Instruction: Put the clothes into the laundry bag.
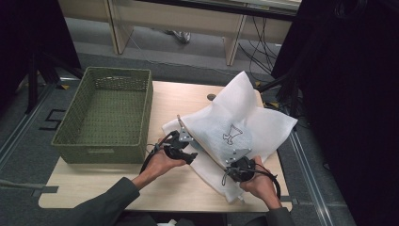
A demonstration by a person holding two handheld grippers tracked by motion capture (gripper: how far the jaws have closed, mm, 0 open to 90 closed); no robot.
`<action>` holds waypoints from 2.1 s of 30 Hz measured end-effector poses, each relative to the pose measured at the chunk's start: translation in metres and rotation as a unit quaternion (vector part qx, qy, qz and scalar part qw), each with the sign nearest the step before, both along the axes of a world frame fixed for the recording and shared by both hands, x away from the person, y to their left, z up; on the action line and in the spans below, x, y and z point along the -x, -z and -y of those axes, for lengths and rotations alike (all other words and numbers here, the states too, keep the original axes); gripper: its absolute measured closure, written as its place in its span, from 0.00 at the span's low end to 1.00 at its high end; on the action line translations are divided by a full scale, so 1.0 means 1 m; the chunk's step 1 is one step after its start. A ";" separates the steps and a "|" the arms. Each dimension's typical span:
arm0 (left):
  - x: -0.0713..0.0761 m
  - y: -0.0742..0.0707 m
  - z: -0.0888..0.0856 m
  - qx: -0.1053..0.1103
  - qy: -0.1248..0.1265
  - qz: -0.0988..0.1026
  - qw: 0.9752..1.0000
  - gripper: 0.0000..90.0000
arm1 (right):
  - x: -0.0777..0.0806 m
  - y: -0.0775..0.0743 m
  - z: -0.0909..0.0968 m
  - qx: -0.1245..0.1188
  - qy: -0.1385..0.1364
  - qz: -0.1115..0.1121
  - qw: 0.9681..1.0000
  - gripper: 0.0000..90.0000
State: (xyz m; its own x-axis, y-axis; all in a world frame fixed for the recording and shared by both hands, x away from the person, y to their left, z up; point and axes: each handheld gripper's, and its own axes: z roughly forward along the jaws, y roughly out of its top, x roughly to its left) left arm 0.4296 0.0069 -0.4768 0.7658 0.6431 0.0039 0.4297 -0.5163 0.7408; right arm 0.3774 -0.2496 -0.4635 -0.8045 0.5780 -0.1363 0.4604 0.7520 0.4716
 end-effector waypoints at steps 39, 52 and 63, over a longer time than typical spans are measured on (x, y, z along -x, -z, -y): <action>-0.001 0.022 0.013 0.016 0.013 -0.018 1.000 0.62 | -0.007 -0.041 -0.048 -0.048 -0.038 0.105 0.993 0.97; -0.035 0.024 0.043 0.073 -0.043 0.028 0.996 0.96 | -0.003 -0.042 -0.045 -0.067 -0.049 0.092 0.992 0.97; -0.045 0.034 0.043 0.029 -0.031 0.019 0.999 0.85 | -0.011 -0.022 -0.047 -0.064 -0.040 0.054 0.996 0.97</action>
State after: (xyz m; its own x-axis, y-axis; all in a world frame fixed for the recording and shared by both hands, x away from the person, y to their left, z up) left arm 0.4748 -0.0358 -0.5111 0.7246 0.6891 -0.0065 0.4302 -0.4449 0.7855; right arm 0.3884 -0.2028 -0.4418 -0.8331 0.5312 -0.1541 0.3427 0.7145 0.6100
